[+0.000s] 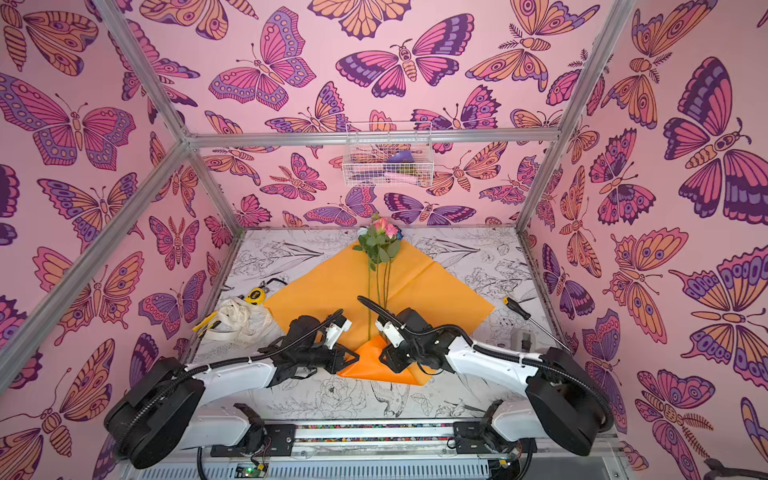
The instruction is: Tie the bouquet of fake flowers
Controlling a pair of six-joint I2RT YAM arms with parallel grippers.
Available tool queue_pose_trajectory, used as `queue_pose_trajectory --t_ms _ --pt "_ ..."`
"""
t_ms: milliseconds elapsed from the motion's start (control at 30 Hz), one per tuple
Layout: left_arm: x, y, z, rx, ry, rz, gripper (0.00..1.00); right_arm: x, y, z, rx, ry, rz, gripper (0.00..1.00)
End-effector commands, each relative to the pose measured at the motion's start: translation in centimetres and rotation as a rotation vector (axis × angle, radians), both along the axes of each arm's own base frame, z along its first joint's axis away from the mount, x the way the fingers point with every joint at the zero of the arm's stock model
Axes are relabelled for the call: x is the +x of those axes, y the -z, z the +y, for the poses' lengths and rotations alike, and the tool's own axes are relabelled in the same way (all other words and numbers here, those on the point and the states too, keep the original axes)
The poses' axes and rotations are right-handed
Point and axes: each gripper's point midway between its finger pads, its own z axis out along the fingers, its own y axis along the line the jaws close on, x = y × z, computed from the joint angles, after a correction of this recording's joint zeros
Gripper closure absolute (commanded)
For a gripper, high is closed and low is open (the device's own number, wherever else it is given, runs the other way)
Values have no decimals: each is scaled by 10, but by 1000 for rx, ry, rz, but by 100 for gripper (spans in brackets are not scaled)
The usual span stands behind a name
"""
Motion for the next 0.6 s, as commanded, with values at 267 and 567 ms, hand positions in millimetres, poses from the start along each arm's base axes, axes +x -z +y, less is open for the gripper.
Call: queue_pose_trajectory --t_ms 267,567 --pt "1 2 6 -11 -76 49 65 30 -10 17 -10 -24 -54 100" --pt "20 -5 46 98 -366 41 34 51 7 22 -68 -17 -32 100"
